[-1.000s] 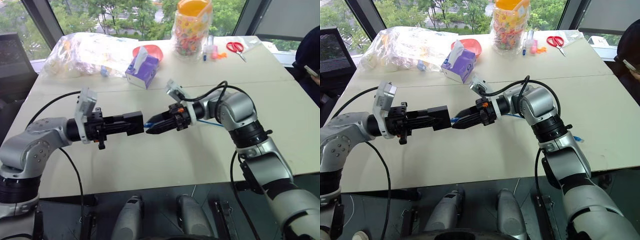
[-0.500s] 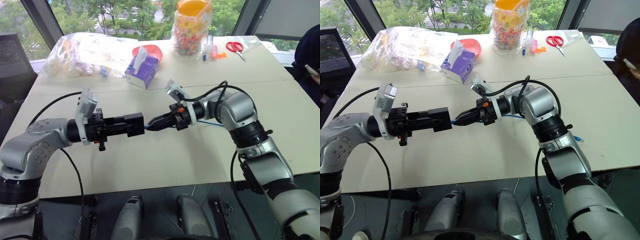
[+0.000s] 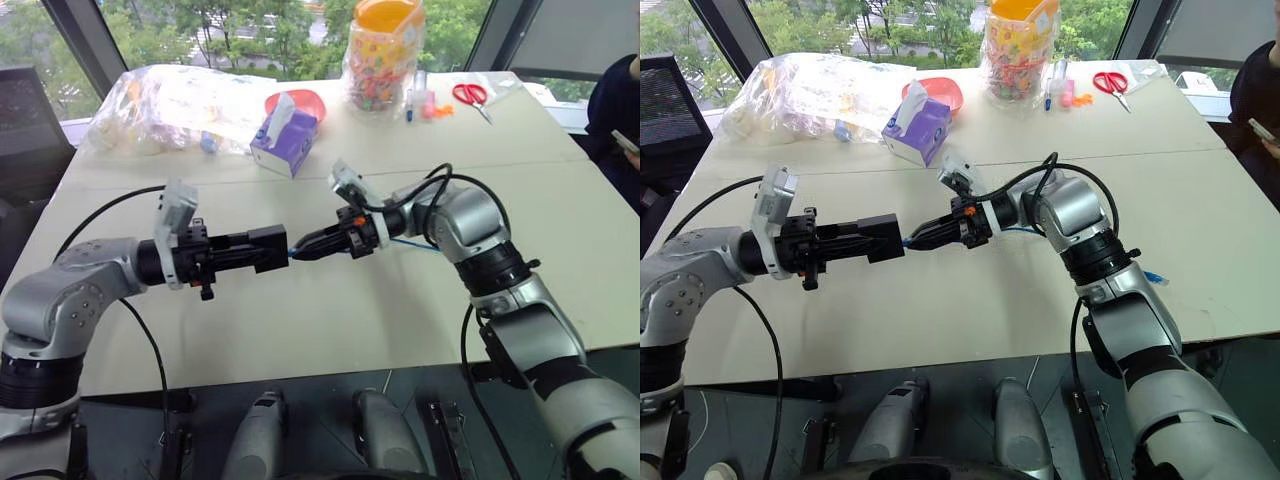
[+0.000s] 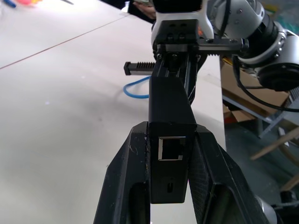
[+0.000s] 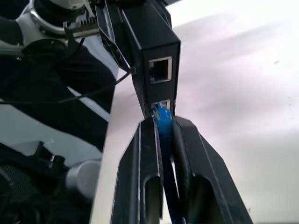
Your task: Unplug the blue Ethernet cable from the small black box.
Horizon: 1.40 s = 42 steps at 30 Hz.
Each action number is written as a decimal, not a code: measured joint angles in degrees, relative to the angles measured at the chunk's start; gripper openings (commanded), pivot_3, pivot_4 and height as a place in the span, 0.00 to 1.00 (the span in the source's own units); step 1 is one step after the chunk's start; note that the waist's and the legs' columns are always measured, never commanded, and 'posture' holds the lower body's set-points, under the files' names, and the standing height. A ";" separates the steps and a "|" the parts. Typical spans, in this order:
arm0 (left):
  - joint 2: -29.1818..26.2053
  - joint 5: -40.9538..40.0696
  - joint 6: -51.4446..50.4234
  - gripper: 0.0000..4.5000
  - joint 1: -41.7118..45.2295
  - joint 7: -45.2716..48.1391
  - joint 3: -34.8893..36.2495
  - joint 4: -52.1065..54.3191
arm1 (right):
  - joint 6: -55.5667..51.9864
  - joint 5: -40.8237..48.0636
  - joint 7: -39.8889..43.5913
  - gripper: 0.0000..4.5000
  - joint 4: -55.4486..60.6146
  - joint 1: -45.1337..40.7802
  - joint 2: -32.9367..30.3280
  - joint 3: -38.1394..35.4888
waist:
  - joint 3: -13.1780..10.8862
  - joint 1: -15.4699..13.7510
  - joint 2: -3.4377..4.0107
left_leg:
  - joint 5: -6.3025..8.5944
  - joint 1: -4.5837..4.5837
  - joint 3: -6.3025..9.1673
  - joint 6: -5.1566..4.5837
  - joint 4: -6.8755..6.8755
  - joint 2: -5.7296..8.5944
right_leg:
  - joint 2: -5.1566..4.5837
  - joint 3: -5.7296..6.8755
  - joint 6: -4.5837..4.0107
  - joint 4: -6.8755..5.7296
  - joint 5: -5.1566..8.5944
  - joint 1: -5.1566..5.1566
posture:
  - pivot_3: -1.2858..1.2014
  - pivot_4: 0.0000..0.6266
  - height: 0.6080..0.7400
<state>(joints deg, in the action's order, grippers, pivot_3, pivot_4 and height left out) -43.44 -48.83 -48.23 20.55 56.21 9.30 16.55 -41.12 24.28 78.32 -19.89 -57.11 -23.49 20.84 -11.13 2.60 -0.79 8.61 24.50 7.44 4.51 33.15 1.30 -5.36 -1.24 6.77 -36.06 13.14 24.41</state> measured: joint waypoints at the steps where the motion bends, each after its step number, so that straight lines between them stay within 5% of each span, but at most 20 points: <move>1: -0.01 -0.07 -0.19 0.11 0.00 -0.43 0.03 0.00 | 1.78 -0.20 0.32 0.02 -1.33 -0.60 0.01 0.63 | 0.00 0.00 0.00 | 0.00 0.00 0.00 0.00 0.00 0.00 | 0.00 0.00 -0.02 0.00 -0.01 0.00 | 0.52 0.24 0.91; 5: -0.26 -0.10 -0.18 0.11 -0.20 -1.23 0.41 0.03 | 5.15 -0.59 1.20 0.02 -4.60 -1.95 -0.09 1.41 | 0.00 0.00 0.00 | 0.00 0.00 0.00 0.00 -0.01 0.00 | 0.00 0.00 -0.04 0.00 -0.03 0.00 | 0.52 0.24 0.91; 9: -2.07 -2.43 -0.39 0.11 -2.58 2.38 1.09 2.35 | 5.61 -6.16 -2.60 0.02 -15.38 -2.31 -6.75 -1.46 | -0.02 -0.92 -0.03 | 0.00 0.08 -0.10 0.01 0.01 0.09 | -0.12 -0.01 -0.05 0.13 -0.03 0.00 | 0.52 0.24 0.91; 16: -2.06 -1.59 0.70 0.11 -2.49 2.60 0.59 2.76 | 9.01 -9.32 -4.39 0.02 -16.91 -2.38 -4.97 -3.89 | -0.05 0.89 -0.02 | 0.00 0.01 -0.13 -0.01 -0.14 -0.04 | 0.00 -0.02 -0.03 0.01 -0.03 0.08 | 0.52 0.24 0.91; 28: 9.35 17.61 20.92 0.11 -0.52 -3.56 -8.30 -5.09 | 29.54 -21.25 -36.28 0.02 -44.57 -10.45 2.61 -10.45 | -0.06 0.38 -0.02 | -0.02 0.02 -0.16 -0.02 -0.08 -0.02 | 0.01 -0.07 -0.04 0.03 -0.07 0.04 | 0.52 0.24 0.91; 29: 11.48 18.55 21.98 0.11 0.25 -4.76 -8.54 -6.76 | 29.98 -21.76 -37.88 0.20 -45.93 -10.84 2.66 -10.95 | -0.06 0.18 -0.02 | -0.01 0.00 -0.16 -0.02 -0.08 -0.02 | 0.01 -0.08 -0.04 0.03 -0.07 0.03 | 0.52 0.24 0.91; 32: 16.52 21.59 24.99 0.11 2.35 -8.08 -9.46 -12.40 | 30.73 -22.79 -40.39 0.44 -48.18 -11.40 3.23 -12.20 | -0.06 0.01 -0.02 | -0.02 -0.02 -0.16 -0.03 -0.06 -0.02 | 0.03 -0.09 -0.01 -0.01 -0.09 0.02 | 0.52 0.24 0.91; 37: 21.49 25.83 28.50 0.11 5.58 -12.79 -10.34 -19.87 | 31.43 -23.91 -40.90 1.00 -49.17 -11.43 3.53 -13.43 | -0.06 0.01 -0.01 | -0.03 -0.03 -0.16 -0.03 -0.05 -0.02 | 0.03 -0.09 0.19 -0.05 -0.20 0.02 | 0.52 0.24 0.91; 42: 25.85 30.16 33.31 0.11 9.02 -16.94 -10.55 -29.58 | 29.44 -22.96 -39.16 1.00 -44.74 -11.06 2.89 -16.47 | -0.06 0.12 -0.01 | -0.03 -0.04 -0.16 -0.04 -0.06 -0.02 | 0.04 -0.09 0.22 -0.06 -0.21 0.02 | 0.52 0.24 0.91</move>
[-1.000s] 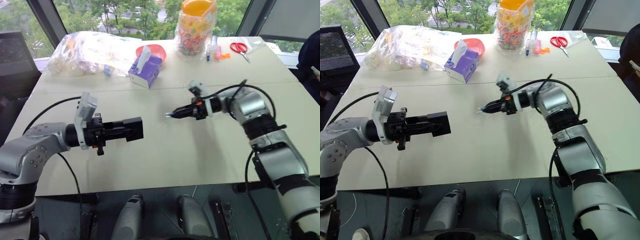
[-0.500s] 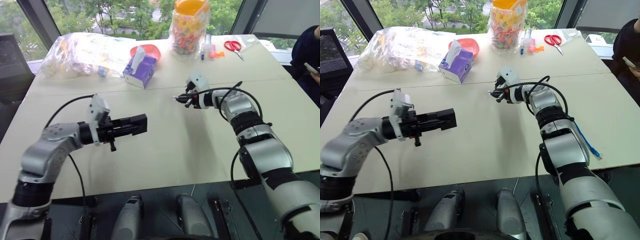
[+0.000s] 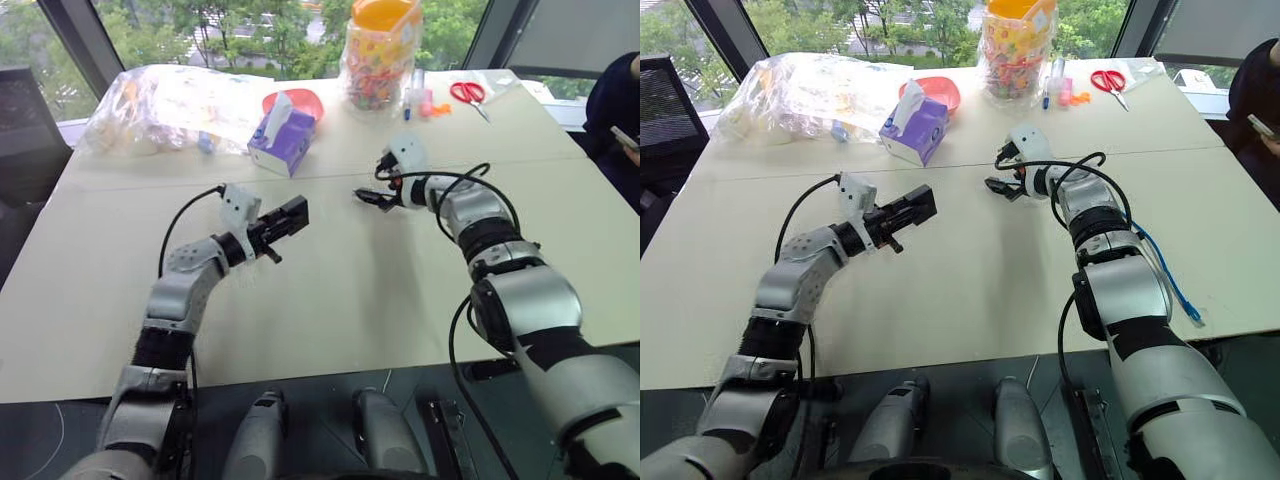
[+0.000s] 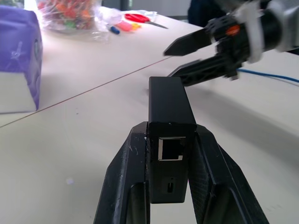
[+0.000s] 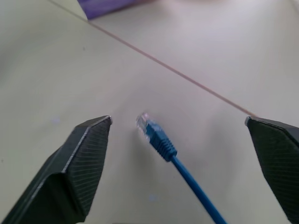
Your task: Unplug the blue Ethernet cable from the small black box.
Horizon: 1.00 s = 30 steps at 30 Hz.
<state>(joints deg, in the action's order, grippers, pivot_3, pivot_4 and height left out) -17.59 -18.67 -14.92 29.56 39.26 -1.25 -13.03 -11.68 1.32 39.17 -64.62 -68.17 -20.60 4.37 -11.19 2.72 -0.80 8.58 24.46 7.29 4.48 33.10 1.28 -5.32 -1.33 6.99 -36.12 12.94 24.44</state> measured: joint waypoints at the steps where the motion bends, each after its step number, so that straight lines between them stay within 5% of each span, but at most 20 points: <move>1: 0.48 0.87 1.17 0.11 0.26 -0.48 -0.08 -1.53 | -1.16 0.46 0.77 1.00 2.07 0.29 -0.27 -0.71 | 0.00 -0.02 0.00 | 0.00 0.00 0.00 0.00 0.00 0.00 | 0.00 0.00 0.01 -0.01 0.00 0.00 | 0.52 0.24 0.91; 10: 4.84 7.70 15.89 0.11 2.57 -3.83 -0.23 -15.66 | -23.82 6.74 3.86 1.00 48.12 27.52 -2.89 -0.84 | 0.04 -0.77 -0.02 | 0.00 0.02 0.04 0.00 0.13 0.04 | -0.03 0.00 0.09 -0.02 -0.01 -0.08 | 0.52 0.24 0.91; 15: 5.02 8.55 18.93 0.56 2.04 -3.69 -0.17 -18.77 | -33.16 9.85 1.93 1.00 65.32 33.72 -3.29 -1.41 | 0.07 -0.40 -0.02 | 0.00 -0.05 0.04 0.00 0.16 0.01 | -0.02 0.01 -0.18 -0.02 0.05 -0.13 | 0.52 0.24 0.91; 20: 3.81 8.67 19.16 0.99 1.59 -2.69 0.01 -19.37 | -36.87 11.24 0.91 1.00 68.37 34.72 -3.63 -1.30 | 0.07 -0.36 -0.02 | 0.00 -0.04 0.04 0.00 0.17 0.01 | -0.02 0.01 -0.11 -0.01 0.00 -0.13 | 0.52 0.24 0.91; 30: -1.67 4.39 7.93 0.99 -5.75 -4.01 5.00 -1.91 | -35.05 11.17 0.74 1.00 68.80 34.85 -6.46 -0.98 | 0.07 -0.40 -0.02 | 0.00 -0.03 0.04 0.00 0.14 0.00 | -0.02 0.02 -0.19 0.02 0.05 -0.13 | 0.52 0.24 0.91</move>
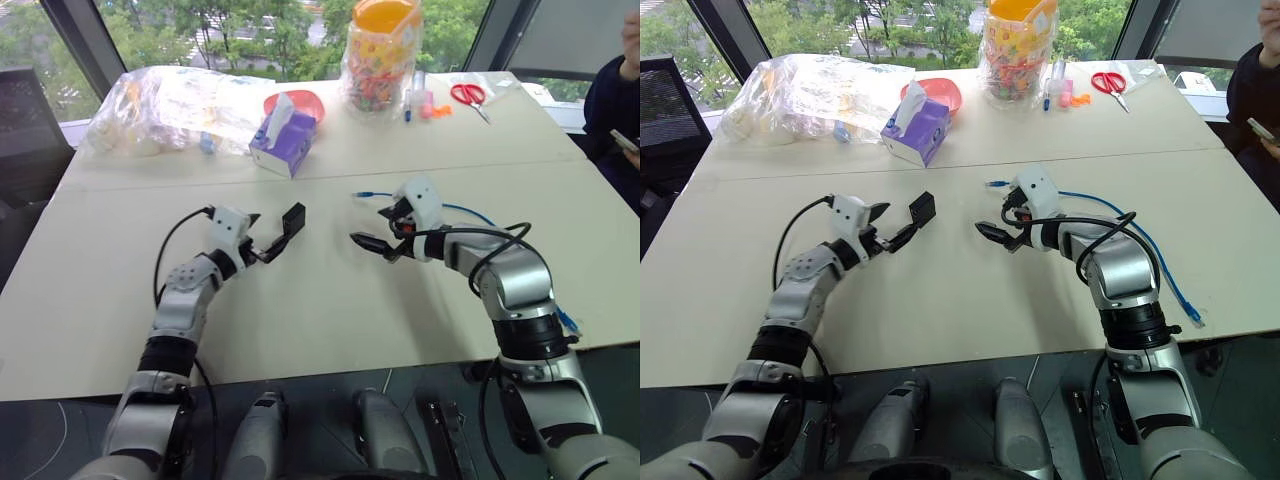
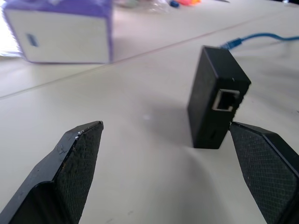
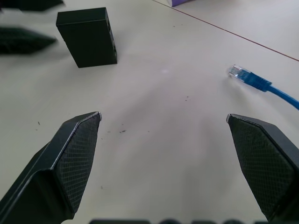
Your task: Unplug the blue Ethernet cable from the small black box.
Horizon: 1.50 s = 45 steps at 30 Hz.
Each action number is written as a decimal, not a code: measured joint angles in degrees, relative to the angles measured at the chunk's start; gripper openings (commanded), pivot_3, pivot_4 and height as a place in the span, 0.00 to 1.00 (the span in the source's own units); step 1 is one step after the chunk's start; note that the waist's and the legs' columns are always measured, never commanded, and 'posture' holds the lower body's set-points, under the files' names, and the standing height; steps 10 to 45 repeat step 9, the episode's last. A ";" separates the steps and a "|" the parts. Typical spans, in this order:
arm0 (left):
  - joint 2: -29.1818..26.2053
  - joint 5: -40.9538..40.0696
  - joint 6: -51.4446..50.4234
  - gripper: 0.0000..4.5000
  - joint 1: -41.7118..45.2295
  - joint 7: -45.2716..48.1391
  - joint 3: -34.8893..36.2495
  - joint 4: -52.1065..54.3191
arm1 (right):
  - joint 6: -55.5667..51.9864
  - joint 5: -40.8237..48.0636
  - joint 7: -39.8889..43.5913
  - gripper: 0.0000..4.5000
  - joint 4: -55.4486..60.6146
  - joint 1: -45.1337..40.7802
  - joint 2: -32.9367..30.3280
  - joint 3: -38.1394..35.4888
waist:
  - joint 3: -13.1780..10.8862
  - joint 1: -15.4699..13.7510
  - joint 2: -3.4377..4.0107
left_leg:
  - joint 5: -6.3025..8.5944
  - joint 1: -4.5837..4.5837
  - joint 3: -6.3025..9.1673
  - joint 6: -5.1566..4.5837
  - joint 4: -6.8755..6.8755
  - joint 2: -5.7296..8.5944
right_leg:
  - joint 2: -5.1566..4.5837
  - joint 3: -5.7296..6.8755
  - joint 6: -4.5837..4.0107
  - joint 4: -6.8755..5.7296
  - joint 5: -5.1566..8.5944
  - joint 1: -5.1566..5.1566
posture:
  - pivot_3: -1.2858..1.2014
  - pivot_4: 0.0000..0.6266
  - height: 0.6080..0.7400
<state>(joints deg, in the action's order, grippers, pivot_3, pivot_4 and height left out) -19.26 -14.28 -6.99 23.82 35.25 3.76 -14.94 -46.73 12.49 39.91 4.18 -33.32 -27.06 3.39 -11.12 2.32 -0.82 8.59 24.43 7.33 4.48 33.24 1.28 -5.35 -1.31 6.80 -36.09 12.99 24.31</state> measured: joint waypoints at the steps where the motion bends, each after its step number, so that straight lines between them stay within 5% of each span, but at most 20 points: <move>1: -0.55 -0.62 -1.72 0.99 -1.05 -0.51 0.48 3.15 | 0.96 0.01 0.41 1.00 0.37 0.52 -0.62 0.47 | 0.00 -0.08 0.00 | 0.00 0.00 0.00 0.00 0.00 0.00 | 0.00 0.00 -0.01 0.01 0.01 -0.01 | 0.52 0.24 0.91; 9: -2.32 -6.52 -14.61 0.99 -7.83 -3.17 3.46 21.13 | 2.88 1.83 4.25 1.00 1.94 4.20 -5.09 0.01 | 0.00 -0.13 -0.01 | 0.00 -0.01 0.00 0.00 0.00 0.00 | 0.00 0.00 -0.04 0.05 0.03 -0.04 | 0.52 0.24 0.91; 45: -2.32 -6.52 -14.61 0.99 -7.83 -3.17 3.46 21.13 | 2.88 1.83 4.25 1.00 1.94 4.20 -5.09 0.01 | 0.00 -0.13 -0.01 | 0.00 -0.01 0.00 0.00 0.00 0.00 | 0.00 0.00 -0.04 0.05 0.03 -0.04 | 0.52 0.24 0.91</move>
